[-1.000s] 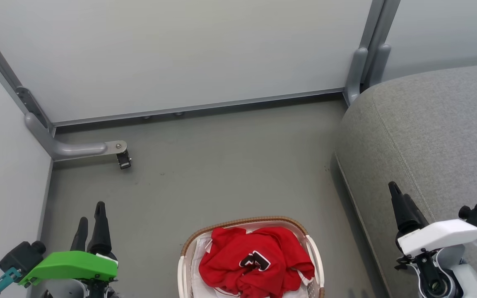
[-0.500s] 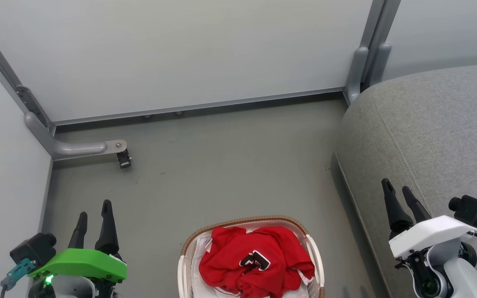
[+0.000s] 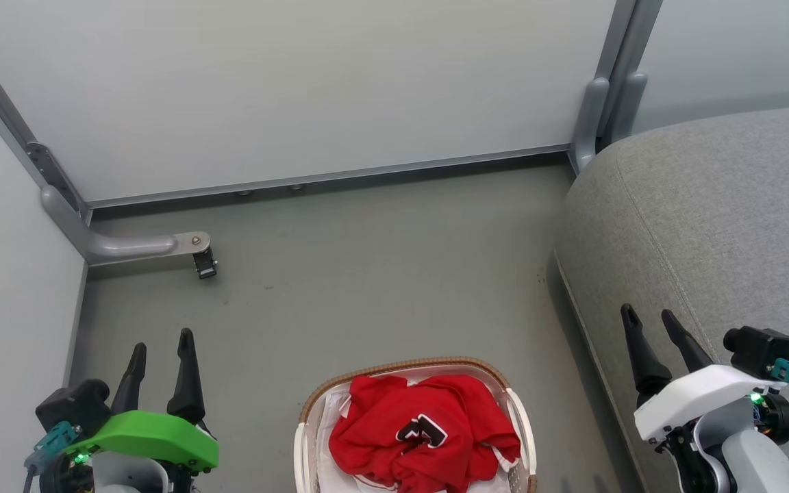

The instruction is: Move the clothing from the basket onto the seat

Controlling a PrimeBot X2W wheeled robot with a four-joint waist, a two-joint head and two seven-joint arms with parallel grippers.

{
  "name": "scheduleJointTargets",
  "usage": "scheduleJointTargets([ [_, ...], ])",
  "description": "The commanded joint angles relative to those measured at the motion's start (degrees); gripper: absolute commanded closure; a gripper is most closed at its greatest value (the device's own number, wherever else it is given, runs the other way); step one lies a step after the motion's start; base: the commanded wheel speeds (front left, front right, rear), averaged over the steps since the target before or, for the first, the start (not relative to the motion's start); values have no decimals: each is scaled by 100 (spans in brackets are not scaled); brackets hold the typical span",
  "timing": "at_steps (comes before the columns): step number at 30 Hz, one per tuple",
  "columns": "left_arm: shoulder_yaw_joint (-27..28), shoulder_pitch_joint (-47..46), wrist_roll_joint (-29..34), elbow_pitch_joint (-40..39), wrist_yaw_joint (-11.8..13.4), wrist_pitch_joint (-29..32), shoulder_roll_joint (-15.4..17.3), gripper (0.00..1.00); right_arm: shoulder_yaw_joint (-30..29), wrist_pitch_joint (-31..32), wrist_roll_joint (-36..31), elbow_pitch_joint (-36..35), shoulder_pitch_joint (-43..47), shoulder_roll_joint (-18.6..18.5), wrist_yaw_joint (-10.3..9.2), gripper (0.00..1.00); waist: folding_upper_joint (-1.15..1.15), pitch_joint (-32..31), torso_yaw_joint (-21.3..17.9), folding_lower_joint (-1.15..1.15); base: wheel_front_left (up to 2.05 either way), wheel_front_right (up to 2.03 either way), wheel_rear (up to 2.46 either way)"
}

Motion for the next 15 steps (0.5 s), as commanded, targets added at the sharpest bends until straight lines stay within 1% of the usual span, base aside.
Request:
scheduleJointTargets([
  [1, -11, -75, 179, -45, 28, -60, 41, 0, 30, -68, -178, 1, -111, -57, 1, 0, 18, -2, -1, 0, 0, 0, 0],
  [15, 23, 64, 935, 26, 17, -248, -15, 0, 188, -259, -971, 214, -113, -89, 2, 0, 21, -5, -28, 0, 0, 0, 0],
])
